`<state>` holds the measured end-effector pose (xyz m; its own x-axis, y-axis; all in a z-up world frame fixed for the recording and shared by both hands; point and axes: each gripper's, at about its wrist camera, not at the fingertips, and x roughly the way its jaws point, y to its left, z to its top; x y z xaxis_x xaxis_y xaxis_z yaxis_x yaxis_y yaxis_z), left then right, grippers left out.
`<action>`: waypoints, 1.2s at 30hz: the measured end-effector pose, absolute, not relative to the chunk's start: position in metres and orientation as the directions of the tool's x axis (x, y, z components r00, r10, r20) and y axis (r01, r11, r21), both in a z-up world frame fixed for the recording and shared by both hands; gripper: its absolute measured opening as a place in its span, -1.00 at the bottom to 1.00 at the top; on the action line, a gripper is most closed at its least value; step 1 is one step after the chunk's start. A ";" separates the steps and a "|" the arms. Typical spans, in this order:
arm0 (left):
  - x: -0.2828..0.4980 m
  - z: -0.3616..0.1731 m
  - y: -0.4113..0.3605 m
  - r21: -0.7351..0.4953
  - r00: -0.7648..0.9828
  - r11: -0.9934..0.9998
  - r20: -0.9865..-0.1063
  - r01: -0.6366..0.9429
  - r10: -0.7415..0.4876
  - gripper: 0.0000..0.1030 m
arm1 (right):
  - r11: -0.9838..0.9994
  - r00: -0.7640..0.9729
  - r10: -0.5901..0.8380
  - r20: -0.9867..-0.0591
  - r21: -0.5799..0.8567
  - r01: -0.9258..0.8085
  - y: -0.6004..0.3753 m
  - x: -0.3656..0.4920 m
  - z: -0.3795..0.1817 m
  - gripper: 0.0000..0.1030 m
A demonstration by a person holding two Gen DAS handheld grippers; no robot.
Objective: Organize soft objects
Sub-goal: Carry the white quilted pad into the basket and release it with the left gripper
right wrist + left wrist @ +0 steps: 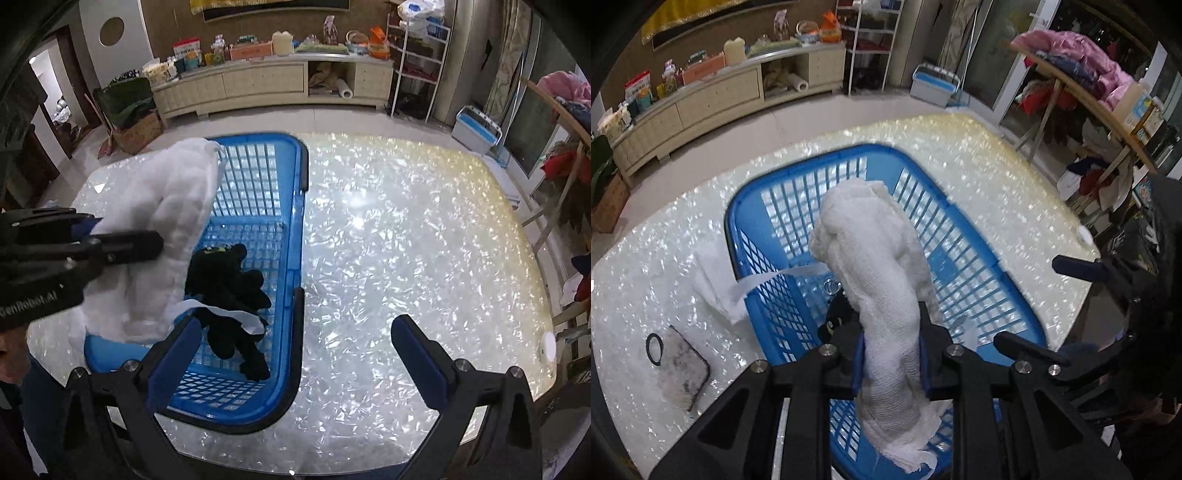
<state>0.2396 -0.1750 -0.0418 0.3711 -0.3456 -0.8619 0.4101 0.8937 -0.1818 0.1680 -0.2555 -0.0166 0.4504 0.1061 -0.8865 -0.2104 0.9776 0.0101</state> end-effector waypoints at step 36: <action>0.279 -0.104 -0.218 -0.058 0.275 0.877 -0.938 0.477 -0.212 -0.42 | 0.981 0.377 0.129 -0.917 0.064 -0.181 -0.262 0.179 -0.050 1.00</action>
<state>0.2789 -0.2182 -0.1043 0.2751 -0.2117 -0.9378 0.4774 0.8768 -0.0579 0.1789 -0.2622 -0.0505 0.3773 0.1293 -0.9170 -0.1811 0.9814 0.0639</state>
